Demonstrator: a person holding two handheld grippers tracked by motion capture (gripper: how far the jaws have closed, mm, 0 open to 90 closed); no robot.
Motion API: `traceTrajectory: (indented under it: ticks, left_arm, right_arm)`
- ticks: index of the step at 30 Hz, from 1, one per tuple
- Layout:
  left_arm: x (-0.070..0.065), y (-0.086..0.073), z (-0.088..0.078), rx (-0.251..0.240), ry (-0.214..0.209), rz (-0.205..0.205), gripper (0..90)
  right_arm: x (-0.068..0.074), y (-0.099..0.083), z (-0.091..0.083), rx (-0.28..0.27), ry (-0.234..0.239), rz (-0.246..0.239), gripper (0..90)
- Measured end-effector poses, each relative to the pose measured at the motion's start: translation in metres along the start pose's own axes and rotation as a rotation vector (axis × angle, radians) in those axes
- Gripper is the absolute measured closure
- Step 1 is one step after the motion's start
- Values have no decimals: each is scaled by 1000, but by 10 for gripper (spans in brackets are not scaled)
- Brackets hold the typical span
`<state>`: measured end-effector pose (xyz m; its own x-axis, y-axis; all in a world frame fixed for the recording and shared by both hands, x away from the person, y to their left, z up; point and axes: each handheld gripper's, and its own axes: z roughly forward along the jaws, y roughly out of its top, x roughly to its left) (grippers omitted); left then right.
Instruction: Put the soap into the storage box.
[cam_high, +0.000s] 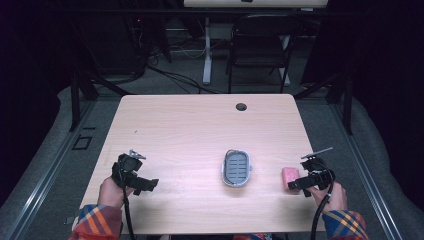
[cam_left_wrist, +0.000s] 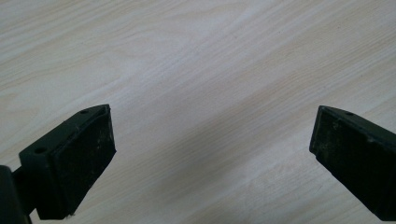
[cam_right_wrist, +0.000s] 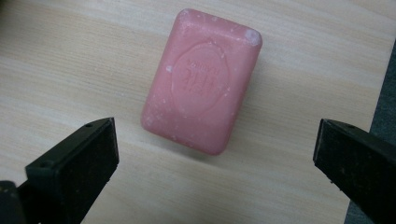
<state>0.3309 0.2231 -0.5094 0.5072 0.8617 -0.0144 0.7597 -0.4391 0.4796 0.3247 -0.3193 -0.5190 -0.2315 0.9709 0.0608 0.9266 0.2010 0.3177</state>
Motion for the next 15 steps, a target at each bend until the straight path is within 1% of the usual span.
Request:
traceTrajectory:
  ticks: [1,2,4,6,9,11,12,13,15]
  left_arm:
    - [0,0,0,1,0,0,0]
    - [0,0,0,2,0,-1,0]
    - [0,0,0,2,0,0,1]
    - [0,0,0,2,-1,2,1]
    - [-1,0,1,3,-3,4,1]
    - [-1,0,1,6,-3,8,0]
    - [-1,0,1,6,-3,8,0]
    - [-1,0,1,6,-3,8,1]
    - [-1,0,1,4,-3,8,0]
  right_arm:
    - [1,2,2,-3,6,14,0]
    - [0,4,3,19,8,10,0]
    - [0,5,4,22,5,18,0]
    - [-2,6,6,29,19,31,0]
    - [-5,8,7,37,23,43,0]
    - [-5,11,8,37,27,54,0]
    - [-4,11,10,22,30,64,0]
    - [-4,13,10,38,32,59,0]
    - [-4,14,10,44,35,53,0]
